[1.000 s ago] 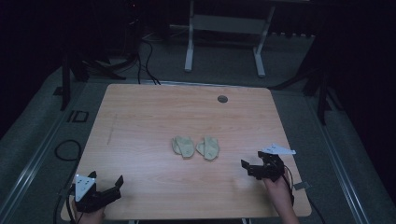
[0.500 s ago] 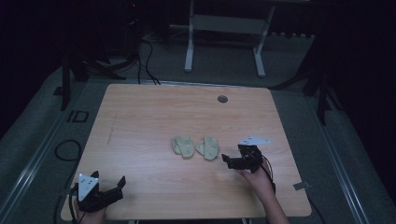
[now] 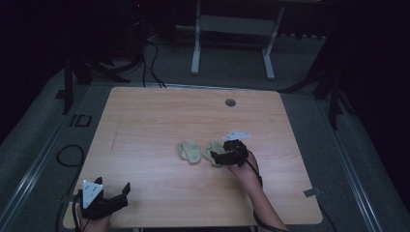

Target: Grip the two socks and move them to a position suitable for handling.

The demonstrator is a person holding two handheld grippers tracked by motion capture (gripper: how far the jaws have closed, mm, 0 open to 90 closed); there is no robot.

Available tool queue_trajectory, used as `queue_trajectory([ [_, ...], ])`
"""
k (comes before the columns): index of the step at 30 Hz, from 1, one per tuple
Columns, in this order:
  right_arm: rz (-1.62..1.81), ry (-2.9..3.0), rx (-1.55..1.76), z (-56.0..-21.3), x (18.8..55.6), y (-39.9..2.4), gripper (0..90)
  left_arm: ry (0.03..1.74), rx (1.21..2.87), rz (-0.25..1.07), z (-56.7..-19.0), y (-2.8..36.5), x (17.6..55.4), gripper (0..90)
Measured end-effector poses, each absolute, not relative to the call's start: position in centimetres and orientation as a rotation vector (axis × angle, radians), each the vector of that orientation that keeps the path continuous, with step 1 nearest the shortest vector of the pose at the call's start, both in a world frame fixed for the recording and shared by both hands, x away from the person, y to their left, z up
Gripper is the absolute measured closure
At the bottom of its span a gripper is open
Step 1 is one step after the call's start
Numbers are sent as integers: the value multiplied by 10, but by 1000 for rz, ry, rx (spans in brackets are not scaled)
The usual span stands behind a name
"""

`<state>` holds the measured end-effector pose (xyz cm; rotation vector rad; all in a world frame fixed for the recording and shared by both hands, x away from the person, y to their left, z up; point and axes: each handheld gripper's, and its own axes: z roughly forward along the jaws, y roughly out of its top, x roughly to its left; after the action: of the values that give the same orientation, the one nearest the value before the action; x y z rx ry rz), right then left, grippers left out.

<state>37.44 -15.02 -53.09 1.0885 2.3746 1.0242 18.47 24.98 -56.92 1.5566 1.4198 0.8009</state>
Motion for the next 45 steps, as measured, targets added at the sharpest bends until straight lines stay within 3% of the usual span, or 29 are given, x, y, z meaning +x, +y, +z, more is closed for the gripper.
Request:
queue_trajectory([
  [7, 889, 2395, 1128, -561, 393, -131, 285, 1412, 1575, 806, -570, 252, 185, 15],
  [11, 946, 2355, 1103, -564, 386, -131, 449, 1416, 1566, 799, -571, 253, 184, 15],
  [14, 919, 2346, 1110, -561, 385, -130, 678, 1418, 1567, 795, -570, 252, 184, 15],
  [17, 911, 2351, 1109, -561, 385, -128, 748, 1414, 1573, 794, -570, 251, 184, 15],
  [31, 948, 2339, 1090, -524, 369, -141, 759, 1418, 1573, 797, -570, 250, 183, 15],
  [44, 1034, 2324, 1063, -492, 323, -157, 758, 1414, 1585, 780, -571, 247, 184, 15],
  [45, 1062, 2321, 1022, -485, 306, -159, 758, 1413, 1587, 782, -571, 246, 184, 15],
])
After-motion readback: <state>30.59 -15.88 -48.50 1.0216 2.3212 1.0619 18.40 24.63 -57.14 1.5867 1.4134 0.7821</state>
